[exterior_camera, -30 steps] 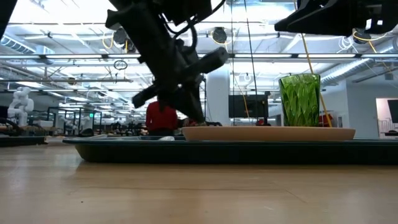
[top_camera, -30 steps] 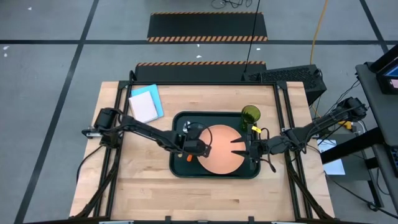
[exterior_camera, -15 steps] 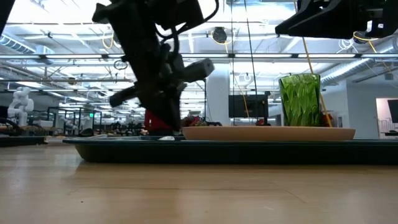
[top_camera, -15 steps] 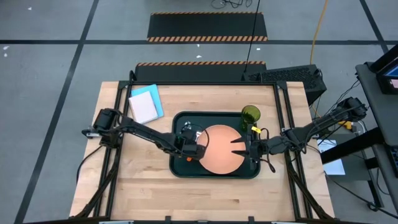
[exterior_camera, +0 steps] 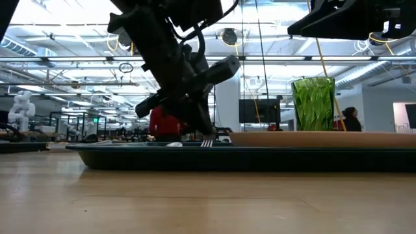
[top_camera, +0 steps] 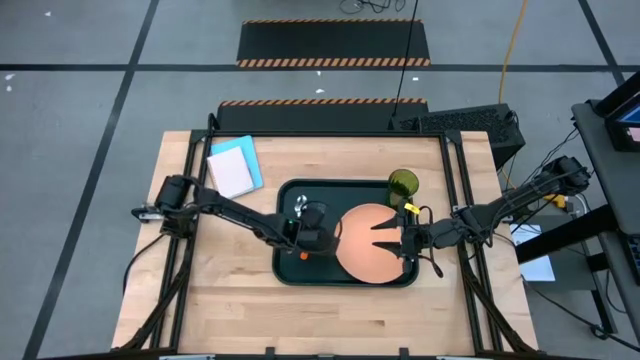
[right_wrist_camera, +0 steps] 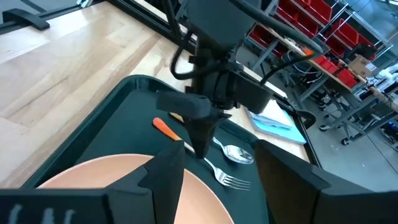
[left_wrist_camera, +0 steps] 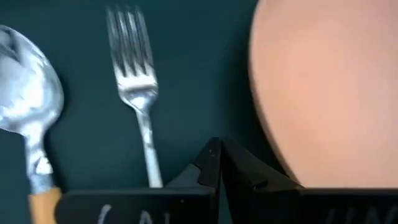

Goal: Pick and place plate/cup/fork/spoon on tray
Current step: Adjust the orange fork, then adjust the orange plate

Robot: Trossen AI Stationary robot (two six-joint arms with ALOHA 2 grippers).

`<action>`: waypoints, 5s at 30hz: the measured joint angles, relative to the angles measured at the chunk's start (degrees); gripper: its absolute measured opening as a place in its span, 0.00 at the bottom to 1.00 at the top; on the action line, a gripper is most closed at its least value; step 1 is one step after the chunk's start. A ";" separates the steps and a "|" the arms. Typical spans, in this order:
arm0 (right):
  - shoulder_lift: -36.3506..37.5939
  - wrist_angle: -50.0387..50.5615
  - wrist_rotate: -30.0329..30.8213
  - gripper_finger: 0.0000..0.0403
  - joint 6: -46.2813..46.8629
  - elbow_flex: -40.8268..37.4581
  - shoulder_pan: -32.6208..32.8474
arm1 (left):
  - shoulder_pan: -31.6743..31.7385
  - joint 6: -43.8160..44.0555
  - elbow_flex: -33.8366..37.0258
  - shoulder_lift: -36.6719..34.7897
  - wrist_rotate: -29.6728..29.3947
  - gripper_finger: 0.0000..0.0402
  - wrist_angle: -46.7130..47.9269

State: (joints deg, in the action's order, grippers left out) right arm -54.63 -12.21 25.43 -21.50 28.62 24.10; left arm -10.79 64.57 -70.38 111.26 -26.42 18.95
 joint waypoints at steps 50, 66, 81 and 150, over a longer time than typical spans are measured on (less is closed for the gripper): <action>0.00 0.01 0.04 0.47 -0.66 -0.02 -0.01 | 1.30 -10.19 -0.42 -0.94 -1.99 0.04 -20.46; 0.00 0.04 -0.07 0.43 -0.68 -0.02 0.00 | 0.23 -6.43 -0.29 1.67 1.32 0.04 -17.77; 0.00 0.49 -1.80 0.05 -0.26 -0.02 0.00 | 1.19 -7.86 -0.33 4.39 4.36 0.04 -17.10; -0.02 10.39 -2.73 0.00 6.94 0.00 -1.79 | 1.92 -4.01 -0.33 1.29 -2.12 0.04 4.06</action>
State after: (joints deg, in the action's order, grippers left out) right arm -54.65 -1.82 22.70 -14.56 28.62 22.31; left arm -8.86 60.56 -70.72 112.55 -28.55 23.01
